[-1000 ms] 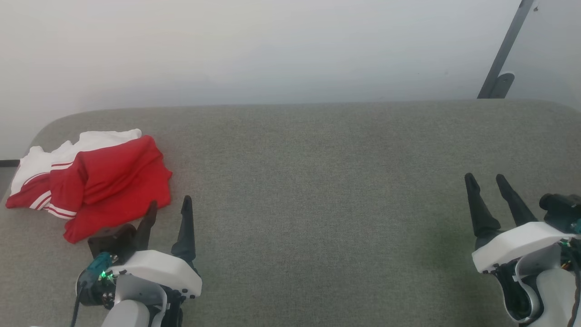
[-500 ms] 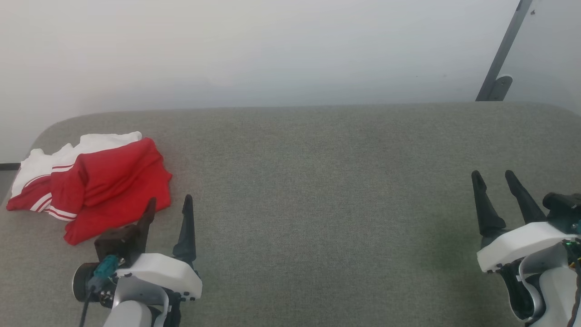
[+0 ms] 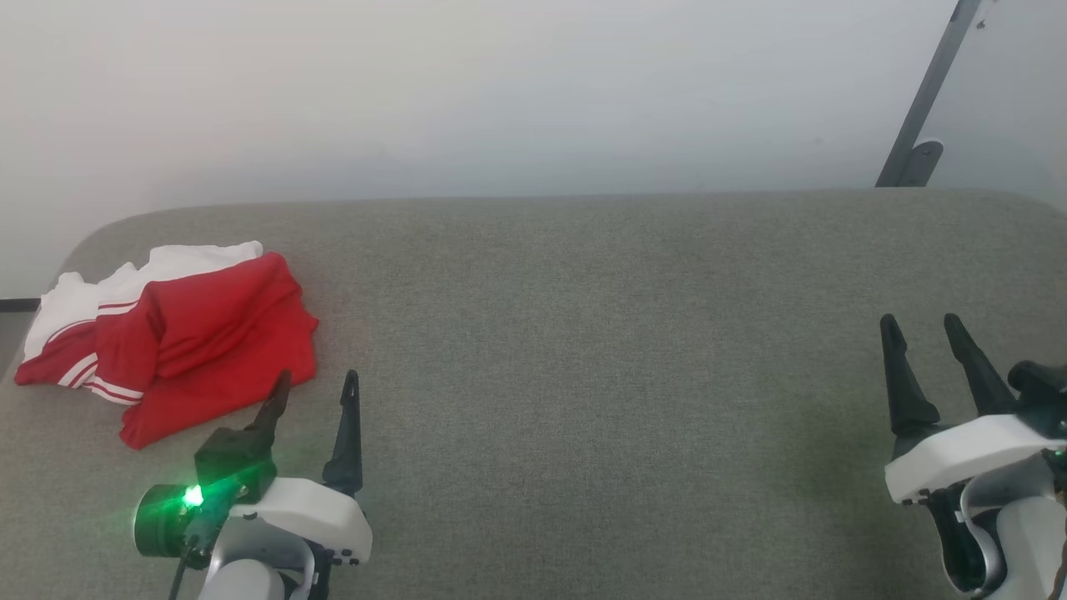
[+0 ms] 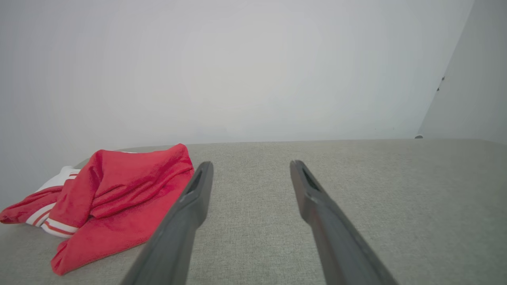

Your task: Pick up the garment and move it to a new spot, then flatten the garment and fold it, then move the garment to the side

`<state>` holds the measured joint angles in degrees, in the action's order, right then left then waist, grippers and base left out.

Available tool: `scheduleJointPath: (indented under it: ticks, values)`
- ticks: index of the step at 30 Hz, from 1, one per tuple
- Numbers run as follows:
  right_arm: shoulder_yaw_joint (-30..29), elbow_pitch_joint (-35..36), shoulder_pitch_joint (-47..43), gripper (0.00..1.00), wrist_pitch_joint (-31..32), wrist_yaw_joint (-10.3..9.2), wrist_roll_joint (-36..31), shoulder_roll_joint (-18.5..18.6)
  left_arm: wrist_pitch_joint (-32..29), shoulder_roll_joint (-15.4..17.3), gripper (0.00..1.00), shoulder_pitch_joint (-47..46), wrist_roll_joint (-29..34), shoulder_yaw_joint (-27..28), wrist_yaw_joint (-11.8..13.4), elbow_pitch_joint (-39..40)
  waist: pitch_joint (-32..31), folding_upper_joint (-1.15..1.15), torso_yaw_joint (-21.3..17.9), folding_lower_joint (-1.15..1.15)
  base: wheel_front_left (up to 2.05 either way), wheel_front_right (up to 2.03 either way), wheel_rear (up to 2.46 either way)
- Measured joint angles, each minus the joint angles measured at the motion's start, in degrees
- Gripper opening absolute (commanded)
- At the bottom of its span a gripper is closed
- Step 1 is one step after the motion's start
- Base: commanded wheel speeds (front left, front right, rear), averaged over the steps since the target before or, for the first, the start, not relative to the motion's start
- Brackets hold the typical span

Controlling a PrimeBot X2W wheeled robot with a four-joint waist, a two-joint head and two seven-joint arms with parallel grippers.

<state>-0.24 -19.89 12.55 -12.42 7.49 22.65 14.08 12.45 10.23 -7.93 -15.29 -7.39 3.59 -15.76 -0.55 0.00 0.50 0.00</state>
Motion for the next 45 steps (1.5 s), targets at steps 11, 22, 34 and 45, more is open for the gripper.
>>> scheduleJointPath:
  ticks: [11, 22, 34, 45]
  values:
    - [-0.56, 0.58, -0.55, 1.0, -1.2, 0.0, -3.65, 0.1, 1.31, -0.59, 1.0, -0.33, 5.19, 0.6, -0.71, -0.9, -0.09, 0.0, 0.45, 0.0, 0.0, 0.0, 0.0]
    - [-1.42, 1.59, -2.1, 1.0, -2.3, 0.0, -4.94, 0.65, 2.34, -2.37, 1.0, -0.9, 9.34, 1.25, -1.38, -2.96, -0.1, 0.0, 5.74, 0.0, 0.0, 0.0, 0.0]
    - [3.25, 1.57, -2.44, 1.0, -2.54, 0.0, -4.99, -0.1, 2.58, -3.37, 1.0, 0.03, 9.78, 3.82, -1.42, -3.32, -0.73, 0.0, 19.0, 0.0, 0.0, 0.0, 0.0]
    - [12.78, 0.59, 0.27, 1.0, -2.55, 0.01, -3.68, -1.1, 2.59, -4.79, 1.0, 3.7, 8.42, 8.56, -0.75, -0.13, 0.26, 0.0, 28.95, 0.0, 0.0, 0.0, 0.0]
